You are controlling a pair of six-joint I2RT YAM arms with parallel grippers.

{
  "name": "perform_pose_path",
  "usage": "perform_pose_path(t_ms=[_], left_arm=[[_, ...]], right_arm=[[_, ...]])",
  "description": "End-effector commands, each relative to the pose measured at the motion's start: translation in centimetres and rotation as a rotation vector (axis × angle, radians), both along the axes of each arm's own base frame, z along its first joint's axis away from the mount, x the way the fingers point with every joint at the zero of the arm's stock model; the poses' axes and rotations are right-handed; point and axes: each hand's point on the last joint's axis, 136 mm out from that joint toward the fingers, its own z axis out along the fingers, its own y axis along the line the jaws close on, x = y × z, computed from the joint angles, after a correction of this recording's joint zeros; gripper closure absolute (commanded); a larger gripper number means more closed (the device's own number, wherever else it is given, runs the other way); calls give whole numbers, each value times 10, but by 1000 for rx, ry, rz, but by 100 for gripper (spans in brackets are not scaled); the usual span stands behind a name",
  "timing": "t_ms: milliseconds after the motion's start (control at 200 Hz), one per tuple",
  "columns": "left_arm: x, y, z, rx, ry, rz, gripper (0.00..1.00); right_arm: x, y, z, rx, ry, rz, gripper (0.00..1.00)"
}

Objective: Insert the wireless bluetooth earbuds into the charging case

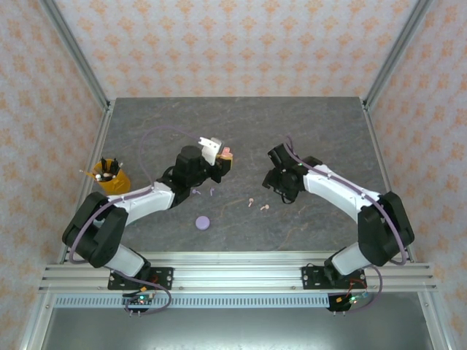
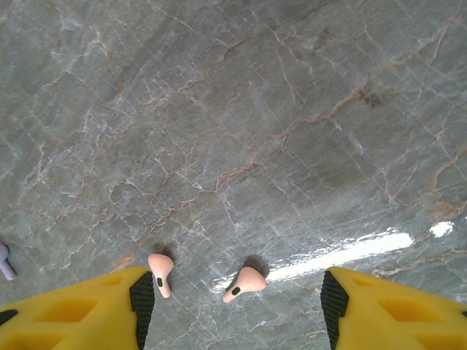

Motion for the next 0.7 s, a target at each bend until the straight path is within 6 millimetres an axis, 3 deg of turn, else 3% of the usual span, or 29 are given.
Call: perform_pose_path(t_ms=[0, 180, 395, 696], left_arm=[[-12, -11, 69, -107, -304, -103, 100], [-39, -9, 84, -105, -381, -166, 100], [-66, 5, 86, -38, -472, -84, 100], [-64, 16, 99, -43, -515, 3, 100]], right_arm=[[-6, -9, -8, -67, 35, -95, 37], [-5, -4, -5, -53, 29, -138, 37], [-5, -2, 0, -67, 38, -112, 37], [-12, 2, -14, -69, 87, -140, 37]])
